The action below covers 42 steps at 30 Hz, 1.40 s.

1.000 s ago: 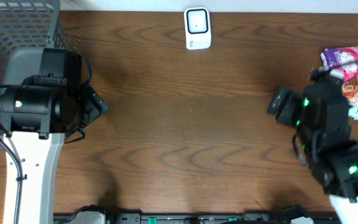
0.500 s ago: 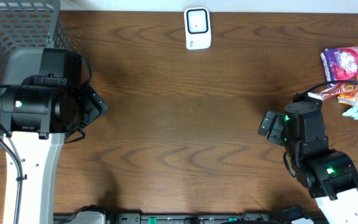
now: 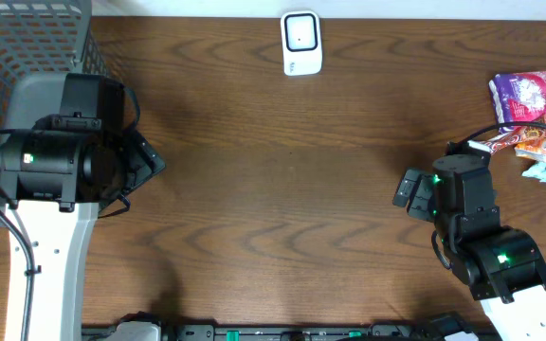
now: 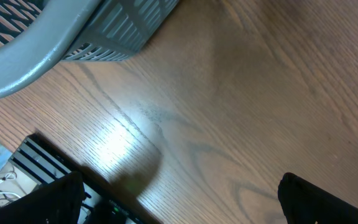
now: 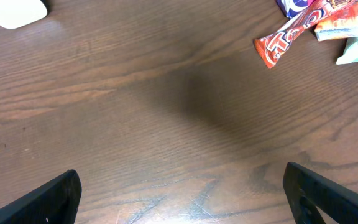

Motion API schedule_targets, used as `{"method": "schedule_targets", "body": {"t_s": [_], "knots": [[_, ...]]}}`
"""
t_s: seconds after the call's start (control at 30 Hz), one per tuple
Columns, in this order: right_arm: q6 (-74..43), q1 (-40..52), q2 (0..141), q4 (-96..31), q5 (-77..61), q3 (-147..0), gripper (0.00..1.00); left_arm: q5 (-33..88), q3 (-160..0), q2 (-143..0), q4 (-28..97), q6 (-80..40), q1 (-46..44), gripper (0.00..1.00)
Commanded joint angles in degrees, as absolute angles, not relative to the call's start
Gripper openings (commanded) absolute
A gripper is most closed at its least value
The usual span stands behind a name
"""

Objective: Scan the item barcode

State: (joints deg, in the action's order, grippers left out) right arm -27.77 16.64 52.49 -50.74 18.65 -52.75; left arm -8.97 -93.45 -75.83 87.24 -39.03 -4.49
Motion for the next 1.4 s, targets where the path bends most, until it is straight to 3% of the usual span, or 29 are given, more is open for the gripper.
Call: {"method": "schedule_targets", "body": {"t_s": [0.0, 0.77, 1.37], "knots": [[-26.94, 17.08, 52.51, -50.81, 18.72, -52.42, 0.99, -9.69, -93.56, -75.22, 87.59, -39.55, -4.19, 0.99], [-26.92, 16.91, 51.83, -51.68, 19.2, -52.16, 0.99, -9.69, -93.56, -75.22, 87.59, -39.55, -4.19, 0.99], [-26.92, 14.98, 39.99, -53.12, 23.55, -49.56, 0.99, -9.69, -93.56, -75.22, 87.59, -39.55, -4.19, 0.99]]}}
